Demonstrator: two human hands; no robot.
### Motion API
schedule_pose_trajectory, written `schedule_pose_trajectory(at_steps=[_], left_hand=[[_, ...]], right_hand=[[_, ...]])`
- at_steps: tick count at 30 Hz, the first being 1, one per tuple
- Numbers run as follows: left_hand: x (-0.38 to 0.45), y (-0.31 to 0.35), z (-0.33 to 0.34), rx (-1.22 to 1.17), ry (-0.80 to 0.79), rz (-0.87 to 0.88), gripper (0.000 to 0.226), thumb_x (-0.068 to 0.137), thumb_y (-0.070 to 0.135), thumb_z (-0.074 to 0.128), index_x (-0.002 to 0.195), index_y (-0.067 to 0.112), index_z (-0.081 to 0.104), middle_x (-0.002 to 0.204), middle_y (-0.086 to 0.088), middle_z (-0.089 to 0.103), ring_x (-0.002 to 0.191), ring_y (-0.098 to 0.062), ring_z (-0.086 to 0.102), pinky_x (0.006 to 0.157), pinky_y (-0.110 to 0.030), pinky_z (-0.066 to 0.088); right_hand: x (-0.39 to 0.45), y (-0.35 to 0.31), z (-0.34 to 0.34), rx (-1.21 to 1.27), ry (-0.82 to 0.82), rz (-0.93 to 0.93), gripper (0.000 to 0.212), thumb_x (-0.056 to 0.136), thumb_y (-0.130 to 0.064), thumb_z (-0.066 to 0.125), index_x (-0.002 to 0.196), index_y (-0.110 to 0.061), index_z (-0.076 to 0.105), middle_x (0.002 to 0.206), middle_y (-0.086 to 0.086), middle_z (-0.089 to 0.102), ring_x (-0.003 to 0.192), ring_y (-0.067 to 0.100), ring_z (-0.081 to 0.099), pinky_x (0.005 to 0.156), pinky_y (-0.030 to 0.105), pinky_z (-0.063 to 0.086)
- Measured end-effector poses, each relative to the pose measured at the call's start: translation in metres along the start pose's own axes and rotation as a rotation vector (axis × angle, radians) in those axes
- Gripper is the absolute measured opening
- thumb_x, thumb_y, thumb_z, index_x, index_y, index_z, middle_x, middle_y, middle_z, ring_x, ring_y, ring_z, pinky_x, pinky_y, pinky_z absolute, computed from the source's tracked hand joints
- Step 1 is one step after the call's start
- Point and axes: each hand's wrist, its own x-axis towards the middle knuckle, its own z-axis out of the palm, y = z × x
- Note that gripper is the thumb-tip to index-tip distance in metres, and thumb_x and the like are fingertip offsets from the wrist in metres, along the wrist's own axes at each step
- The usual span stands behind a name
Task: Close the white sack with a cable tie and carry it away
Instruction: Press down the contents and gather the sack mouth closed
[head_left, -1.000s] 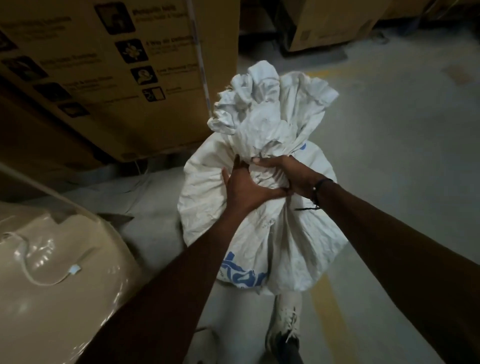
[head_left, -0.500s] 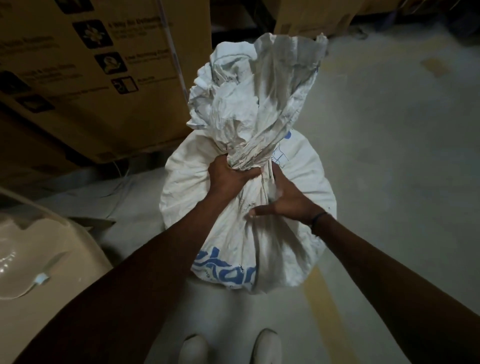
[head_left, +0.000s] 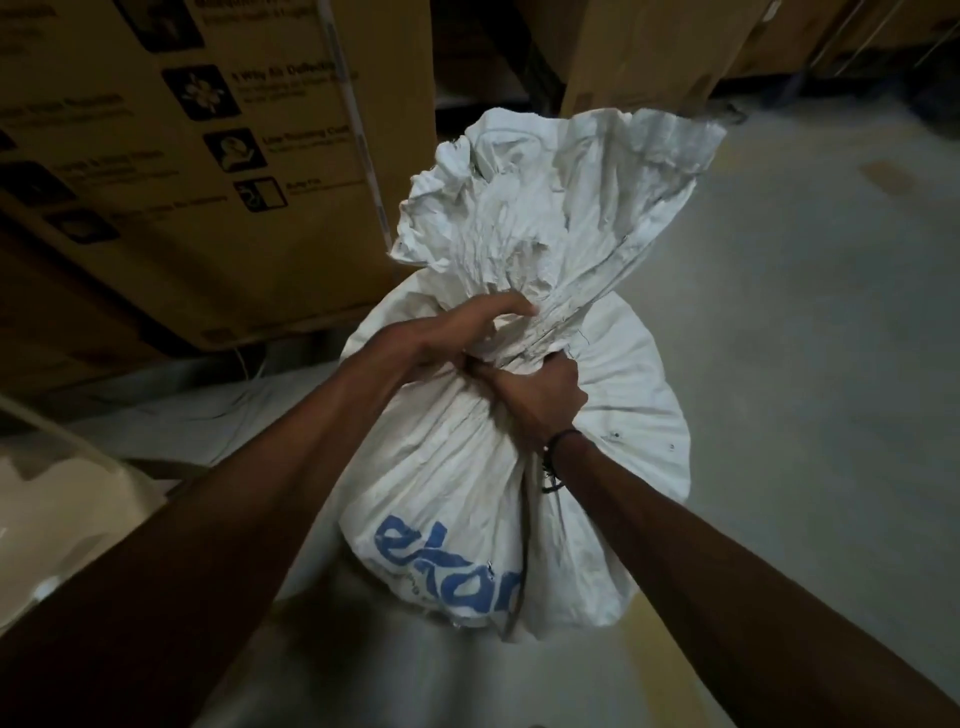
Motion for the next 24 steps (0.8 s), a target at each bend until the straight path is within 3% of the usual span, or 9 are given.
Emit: schedule_pose_trajectory(at_steps=[2,4,6,8,10,13,18,22,24], left_hand=[[-0.001,-0.014,-0.01,-0.097,0.052,0.063,0.022,0.068,0.037,0.074,0.071,0.019,0.062,0.076,-0.009,0.047,0.071,-0.028,0.044,0.075,-0.034,0.04],[0.003,-0.042,-0.015,-0.146,0.077,0.126,0.024,0.055,0.03,0.071,0.072,0.014,0.066,0.083,-0.013,0.057,0.079,-0.027,0.053,0.074,-0.03,0.043],[0.004,-0.072,-0.014,-0.041,0.118,0.205,0.069,0.056,0.035,0.073,0.12,0.009,0.069,0.127,-0.012,0.066,0.117,-0.024,0.061,0.094,-0.03,0.048],[0.002,-0.094,-0.001,0.196,0.217,0.244,0.115,0.056,0.048,0.087,0.156,0.018,0.041,0.157,0.002,0.045,0.142,-0.013,0.047,0.11,-0.025,0.042],[-0.001,-0.097,0.02,0.377,0.372,0.22,0.142,0.046,0.066,0.095,0.161,0.022,0.026,0.157,0.01,0.035,0.146,-0.008,0.037,0.118,-0.024,0.034],[0.007,-0.089,0.044,0.486,0.517,0.153,0.172,0.026,0.09,0.079,0.165,0.019,0.007,0.171,-0.003,0.018,0.16,-0.02,0.016,0.132,-0.042,0.016],[0.027,-0.085,0.055,0.481,0.654,0.232,0.166,0.032,0.083,0.088,0.163,0.011,0.018,0.171,-0.007,0.027,0.161,-0.018,0.016,0.133,-0.044,0.007],[0.043,-0.094,0.055,0.389,0.741,0.319,0.155,0.033,0.079,0.088,0.16,0.013,0.029,0.163,-0.003,0.042,0.155,-0.019,0.029,0.132,-0.045,0.013],[0.052,-0.103,0.052,0.354,0.778,0.409,0.149,0.031,0.082,0.078,0.157,0.016,0.036,0.157,-0.001,0.051,0.15,-0.02,0.04,0.129,-0.047,0.021]], right_hand=[[0.009,-0.002,0.002,0.006,-0.002,0.013,0.087,0.053,-0.069,0.098,0.124,-0.024,0.074,0.125,-0.001,0.079,0.126,0.028,0.07,0.116,0.044,0.049],[0.018,0.0,0.004,0.035,-0.003,0.01,0.09,0.05,-0.07,0.098,0.122,-0.02,0.075,0.125,0.0,0.08,0.126,0.028,0.071,0.114,0.044,0.051],[0.025,0.003,0.007,0.046,-0.038,-0.001,0.095,0.041,-0.073,0.095,0.119,-0.022,0.076,0.121,-0.003,0.081,0.123,0.024,0.072,0.114,0.046,0.051],[0.034,0.01,0.01,0.061,-0.083,-0.04,0.092,0.033,-0.079,0.093,0.109,-0.028,0.08,0.104,-0.012,0.083,0.111,0.017,0.077,0.111,0.047,0.054],[0.046,0.021,0.013,0.063,-0.118,-0.119,0.081,0.036,-0.076,0.093,0.101,-0.031,0.08,0.095,-0.015,0.083,0.103,0.011,0.079,0.107,0.047,0.057],[0.055,0.023,0.002,0.01,-0.082,-0.297,0.084,0.041,-0.067,0.097,0.114,-0.033,0.073,0.113,-0.012,0.08,0.118,0.014,0.073,0.111,0.046,0.055],[0.078,0.023,-0.016,0.014,-0.266,-0.397,0.057,0.067,-0.016,0.1,0.115,-0.026,0.072,0.112,-0.015,0.077,0.112,0.004,0.07,0.091,0.006,0.052],[0.096,0.025,-0.021,0.03,-0.397,-0.479,0.076,0.066,-0.028,0.103,0.136,-0.021,0.072,0.134,-0.011,0.076,0.124,0.003,0.07,0.109,0.021,0.054],[0.095,0.025,-0.026,0.046,-0.472,-0.521,0.075,0.076,-0.023,0.1,0.143,-0.021,0.067,0.138,-0.012,0.074,0.126,-0.001,0.069,0.108,0.017,0.052]])
